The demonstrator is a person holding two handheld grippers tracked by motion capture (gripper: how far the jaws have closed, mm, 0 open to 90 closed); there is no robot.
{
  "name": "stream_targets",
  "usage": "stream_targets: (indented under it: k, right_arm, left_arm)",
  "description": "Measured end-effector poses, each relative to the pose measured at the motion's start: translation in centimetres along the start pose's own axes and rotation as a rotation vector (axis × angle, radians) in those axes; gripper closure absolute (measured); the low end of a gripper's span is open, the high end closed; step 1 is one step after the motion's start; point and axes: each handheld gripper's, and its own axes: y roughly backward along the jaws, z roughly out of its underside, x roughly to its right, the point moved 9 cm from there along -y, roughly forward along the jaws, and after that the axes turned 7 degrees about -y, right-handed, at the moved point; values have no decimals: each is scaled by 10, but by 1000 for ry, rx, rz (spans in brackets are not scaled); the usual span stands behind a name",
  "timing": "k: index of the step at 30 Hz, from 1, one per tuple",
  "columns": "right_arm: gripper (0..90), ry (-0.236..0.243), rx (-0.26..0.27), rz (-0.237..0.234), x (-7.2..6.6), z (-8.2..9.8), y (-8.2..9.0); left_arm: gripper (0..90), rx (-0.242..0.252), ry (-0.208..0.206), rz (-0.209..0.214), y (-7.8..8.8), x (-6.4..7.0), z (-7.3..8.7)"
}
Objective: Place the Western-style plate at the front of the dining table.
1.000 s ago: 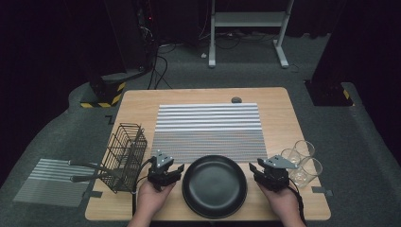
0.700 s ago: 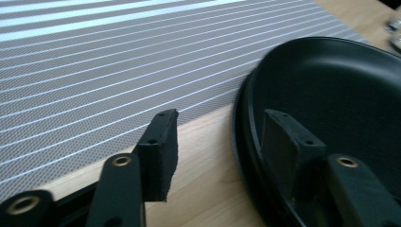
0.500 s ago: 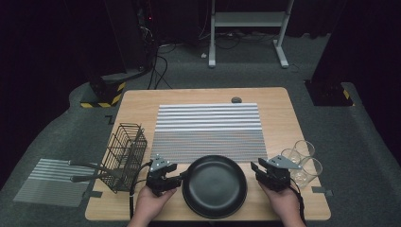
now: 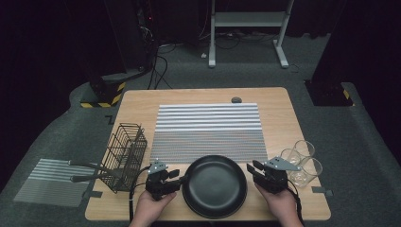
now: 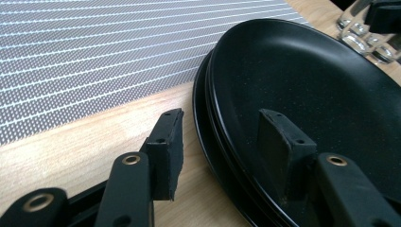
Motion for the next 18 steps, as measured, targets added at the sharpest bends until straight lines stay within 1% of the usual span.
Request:
stream_targets:
  k: [1,2,4,5,6,7,8,9,11,14,16,18]
  right_arm:
    - [662,5,-12,-18,-4,2,-1]
    - [662,5,-12,-18,-4,2,-1]
    - [662,17,-34,-30,-8,5,-3]
    - [665,17,-37,-36,-10,5,-4]
    - [669,34,-38,-50,-12,6,-5]
    - [668,38,-39,-57,-14,6,-5]
    - [668,46,-40,-61,-15,7,-6]
    - [668,44,-46,-68,-16,7,-7]
    - [663,37,-45,-69,-16,7,-6]
    - [661,25,-41,-72,-16,6,-5]
    - [672,29,-46,-92,-16,6,-4]
    - [663,19,-58,-113,-17,7,-4]
  left_arm:
    - [515,-1,12,6,0,1,0]
    - [515,-1,12,6,0,1,0]
    - [515,-8,-22,-4,0,0,0]
    - [510,0,-7,-1,-1,2,0]
    - [488,5,-7,17,0,4,-1]
    - [462,5,-1,44,0,5,0]
    - [451,6,2,51,0,5,0]
    - [447,7,-13,50,0,4,0]
    - [446,12,0,29,0,5,-1]
    - [441,10,8,29,0,5,-1]
    - [442,6,3,35,0,4,-1]
    - [442,-1,1,31,-2,5,0]
